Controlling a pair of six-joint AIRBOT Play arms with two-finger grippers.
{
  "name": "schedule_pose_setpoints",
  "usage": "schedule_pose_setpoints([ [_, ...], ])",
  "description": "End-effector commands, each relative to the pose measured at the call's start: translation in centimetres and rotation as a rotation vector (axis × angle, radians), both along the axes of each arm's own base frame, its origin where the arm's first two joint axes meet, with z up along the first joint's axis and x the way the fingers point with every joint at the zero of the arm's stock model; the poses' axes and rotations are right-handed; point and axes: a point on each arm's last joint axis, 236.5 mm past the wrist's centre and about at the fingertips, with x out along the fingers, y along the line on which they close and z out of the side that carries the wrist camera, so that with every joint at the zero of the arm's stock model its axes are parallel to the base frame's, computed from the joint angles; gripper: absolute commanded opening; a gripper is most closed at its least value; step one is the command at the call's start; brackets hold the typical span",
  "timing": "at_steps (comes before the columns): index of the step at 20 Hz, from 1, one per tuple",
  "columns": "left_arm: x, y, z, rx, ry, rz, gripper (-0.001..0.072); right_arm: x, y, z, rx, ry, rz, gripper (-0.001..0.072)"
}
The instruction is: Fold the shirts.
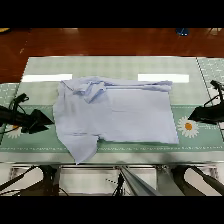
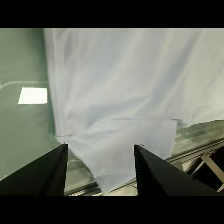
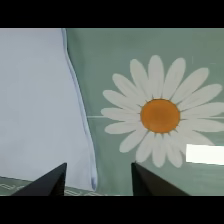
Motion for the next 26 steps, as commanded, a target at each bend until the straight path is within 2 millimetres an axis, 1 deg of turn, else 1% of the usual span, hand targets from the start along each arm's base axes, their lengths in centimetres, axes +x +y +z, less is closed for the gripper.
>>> schedule_pose_setpoints([
  [1,-4.5,1.4,-3.2,0.085,0.105,-0.03,0.0592,-0.8,1.8,-1.3,0.124,-0.05,-0.068,0.0495],
  [2,-4.5,1.7,-3.4,0.098,0.104,-0.029,0.0712,-0.5,1.8,-1.3,0.123,-0.062,-0.069,0.0495],
  [4,-4.0,1.6,-3.8,0.103,0.093,-0.028,0.0711,-0.3,1.6,-1.3,0.117,-0.073,-0.067,0.0495],
  [6,-3.3,0.9,-4.2,0.095,0.077,-0.044,0.0711,-0.2,1.6,-1.3,0.115,-0.078,-0.063,0.0494],
  [10,-0.8,-3.1,-5.0,0.015,0.028,-0.076,0.0708,-0.3,1.7,-1.3,0.118,-0.074,-0.06,0.0494],
  [11,-0.6,-4.3,-5.2,-0.004,0.033,-0.095,0.0706,-0.4,1.8,-1.3,0.122,-0.069,-0.058,0.0494],
  [12,-0.9,-5.6,-5.6,-0.021,0.051,-0.129,0.0705,-0.6,1.9,-1.3,0.126,-0.064,-0.055,0.0494],
  [13,-1.4,-6.4,-6.1,-0.028,0.077,-0.163,0.0679,-0.6,1.9,-1.2,0.129,-0.061,-0.054,0.0494],
  [14,-2.0,-7.1,-6.5,-0.038,0.102,-0.194,0.0491,-0.7,1.9,-1.2,0.129,-0.06,-0.054,0.0494],
  [15,-2.5,-7.6,-6.7,-0.049,0.126,-0.213,0.016,-0.7,1.9,-1.3,0.129,-0.058,-0.053,0.0494],
  [16,-2.8,-7.8,-6.9,-0.056,0.141,-0.219,0.0033,-1.0,1.8,-1.4,0.12,-0.048,-0.047,0.0494],
  [18,-2.8,-7.6,-6.7,-0.064,0.146,-0.211,0.0032,-2.0,0.3,-2.1,0.052,-0.009,-0.034,0.0494],
  [19,-2.9,-7.4,-6.4,-0.071,0.148,-0.206,0.0032,-2.1,-0.3,-2.3,0.052,-0.016,-0.069,0.0494],
  [20,-2.9,-7.2,-6.3,-0.078,0.143,-0.204,0.0032,-2.0,-0.6,-2.5,0.077,-0.03,-0.12,0.0494],
  [22,-2.7,-6.9,-6.1,-0.079,0.124,-0.199,0.0031,-2.7,-0.8,-3.3,0.142,-0.031,-0.227,0.0496],
  [23,-2.6,-6.8,-6.0,-0.077,0.118,-0.197,0.0032,-3.4,-0.7,-3.9,0.168,-0.02,-0.268,0.0506],
  [24,-2.5,-6.8,-5.9,-0.079,0.106,-0.208,0.0032,-4.1,-0.2,-4.6,0.19,-0.002,-0.287,0.0575],
  [26,-2.4,-6.9,-5.9,-0.083,0.099,-0.21,0.0032,-5.4,1.1,-5.9,0.221,0.037,-0.29,0.0582],
])
